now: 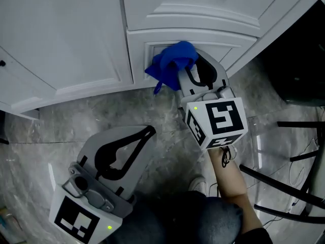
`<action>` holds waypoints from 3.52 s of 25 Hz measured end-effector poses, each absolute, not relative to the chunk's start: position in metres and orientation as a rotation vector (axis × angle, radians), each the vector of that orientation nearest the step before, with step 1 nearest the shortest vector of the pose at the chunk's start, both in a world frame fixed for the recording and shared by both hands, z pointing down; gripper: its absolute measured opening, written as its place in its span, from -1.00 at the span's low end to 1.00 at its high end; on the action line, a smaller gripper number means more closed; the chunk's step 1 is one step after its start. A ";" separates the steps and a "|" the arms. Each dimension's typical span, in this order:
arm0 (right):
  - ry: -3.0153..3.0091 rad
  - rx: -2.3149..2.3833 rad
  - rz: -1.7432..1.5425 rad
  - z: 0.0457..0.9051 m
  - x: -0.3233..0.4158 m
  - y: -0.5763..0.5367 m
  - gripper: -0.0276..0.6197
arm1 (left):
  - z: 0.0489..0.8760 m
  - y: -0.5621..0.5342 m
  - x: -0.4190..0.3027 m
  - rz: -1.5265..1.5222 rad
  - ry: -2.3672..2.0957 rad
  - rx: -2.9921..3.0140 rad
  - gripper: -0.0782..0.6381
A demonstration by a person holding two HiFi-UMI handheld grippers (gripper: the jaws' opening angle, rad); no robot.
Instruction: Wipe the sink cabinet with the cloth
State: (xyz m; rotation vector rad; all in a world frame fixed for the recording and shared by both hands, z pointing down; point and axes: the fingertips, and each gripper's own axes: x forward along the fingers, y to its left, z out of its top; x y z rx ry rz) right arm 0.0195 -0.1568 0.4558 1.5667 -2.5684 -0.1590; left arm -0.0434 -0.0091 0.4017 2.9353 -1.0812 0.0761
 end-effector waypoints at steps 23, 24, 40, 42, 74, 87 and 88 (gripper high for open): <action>-2.626 1.615 -0.234 0.431 0.029 -0.147 -0.55 | 0.430 -0.037 -0.034 0.117 -1.178 2.923 -0.77; -2.619 1.624 -0.266 0.430 0.031 -0.147 -0.55 | 0.434 -0.045 -0.034 0.152 -1.224 2.904 -0.77; -2.538 1.636 -0.463 0.432 0.041 -0.149 -0.55 | 0.441 -0.096 -0.041 -0.034 -1.482 2.649 -0.77; -2.551 1.649 -0.440 0.432 0.043 -0.150 -0.55 | 0.440 -0.093 -0.043 -0.031 -1.481 2.656 -0.77; -2.292 1.900 -0.415 0.442 0.127 -0.162 -0.55 | 0.444 -0.078 -0.026 0.007 -1.334 2.710 -0.77; -2.280 1.936 -0.383 0.443 0.140 -0.163 -0.55 | 0.442 -0.077 -0.029 -0.002 -1.335 2.702 -0.77; -2.279 1.935 -0.382 0.443 0.140 -0.163 -0.55 | 0.442 -0.077 -0.029 -0.002 -1.335 2.702 -0.77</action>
